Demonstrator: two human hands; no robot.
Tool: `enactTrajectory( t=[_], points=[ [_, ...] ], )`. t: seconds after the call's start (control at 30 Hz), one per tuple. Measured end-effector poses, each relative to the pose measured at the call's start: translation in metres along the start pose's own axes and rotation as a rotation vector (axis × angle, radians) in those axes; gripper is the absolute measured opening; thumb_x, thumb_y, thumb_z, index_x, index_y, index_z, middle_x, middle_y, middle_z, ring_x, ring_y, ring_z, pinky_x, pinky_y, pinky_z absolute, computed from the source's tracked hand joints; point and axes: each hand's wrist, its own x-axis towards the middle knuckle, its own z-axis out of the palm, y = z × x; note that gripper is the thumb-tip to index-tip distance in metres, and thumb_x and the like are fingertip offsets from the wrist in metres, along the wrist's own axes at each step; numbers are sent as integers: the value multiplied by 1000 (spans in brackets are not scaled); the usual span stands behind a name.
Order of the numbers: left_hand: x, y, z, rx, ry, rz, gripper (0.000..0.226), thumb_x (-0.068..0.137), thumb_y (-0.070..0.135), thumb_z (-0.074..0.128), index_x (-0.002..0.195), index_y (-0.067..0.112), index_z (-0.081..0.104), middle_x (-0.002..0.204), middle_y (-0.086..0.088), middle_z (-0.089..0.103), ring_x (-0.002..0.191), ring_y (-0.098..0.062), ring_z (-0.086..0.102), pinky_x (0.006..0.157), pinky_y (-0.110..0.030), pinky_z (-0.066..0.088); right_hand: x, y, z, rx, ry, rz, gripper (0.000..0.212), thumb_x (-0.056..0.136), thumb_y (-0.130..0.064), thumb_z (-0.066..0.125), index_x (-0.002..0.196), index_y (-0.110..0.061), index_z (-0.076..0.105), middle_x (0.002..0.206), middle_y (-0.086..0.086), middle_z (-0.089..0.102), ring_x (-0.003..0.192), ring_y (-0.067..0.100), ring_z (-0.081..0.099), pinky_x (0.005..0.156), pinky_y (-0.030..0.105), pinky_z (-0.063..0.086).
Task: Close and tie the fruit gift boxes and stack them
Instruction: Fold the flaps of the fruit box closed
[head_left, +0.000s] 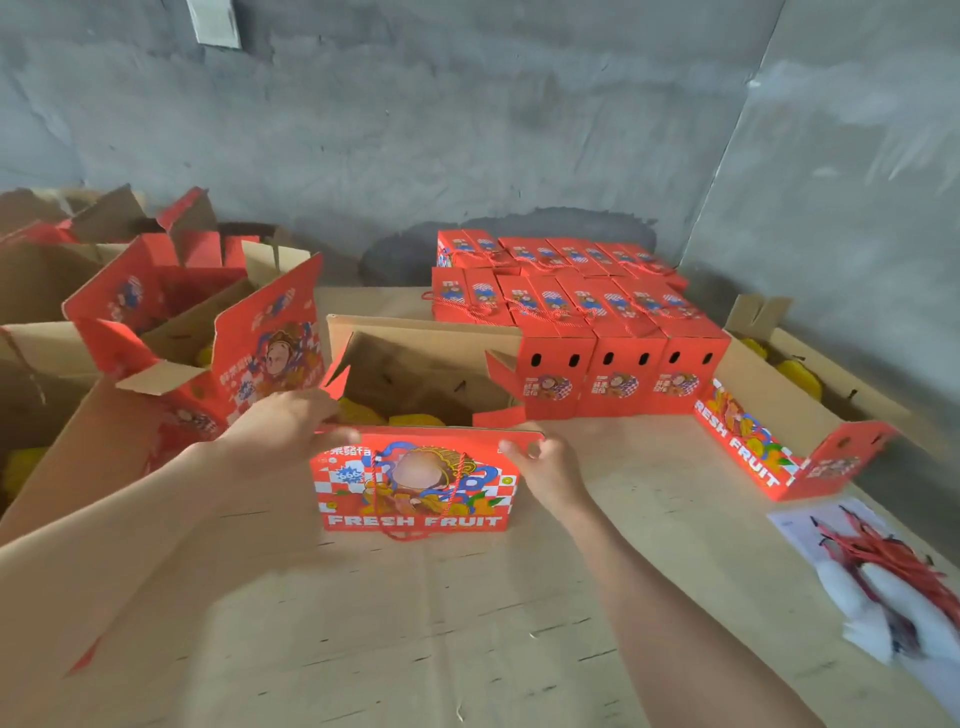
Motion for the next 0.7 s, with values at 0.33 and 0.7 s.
enactTrajectory(
  t=[0.33, 0.7],
  points=[
    [-14, 41, 10, -208, 253, -243, 39, 93, 33, 57, 65, 6, 56, 63, -8, 58, 58, -25, 53, 56, -34, 41, 20, -4, -53, -88, -292, -81, 8, 94, -21, 59, 88, -16, 59, 75, -10, 62, 57, -5, 57, 50, 4, 38],
    [-29, 106, 75, -717, 517, -502, 16, 85, 4, 66, 73, 14, 70, 78, -6, 68, 73, -20, 58, 66, -32, 44, 3, 67, -174, -65, -559, -20, 10, 92, -23, 62, 100, -18, 67, 101, -1, 73, 87, 10, 66, 82, 25, 50]
  ],
)
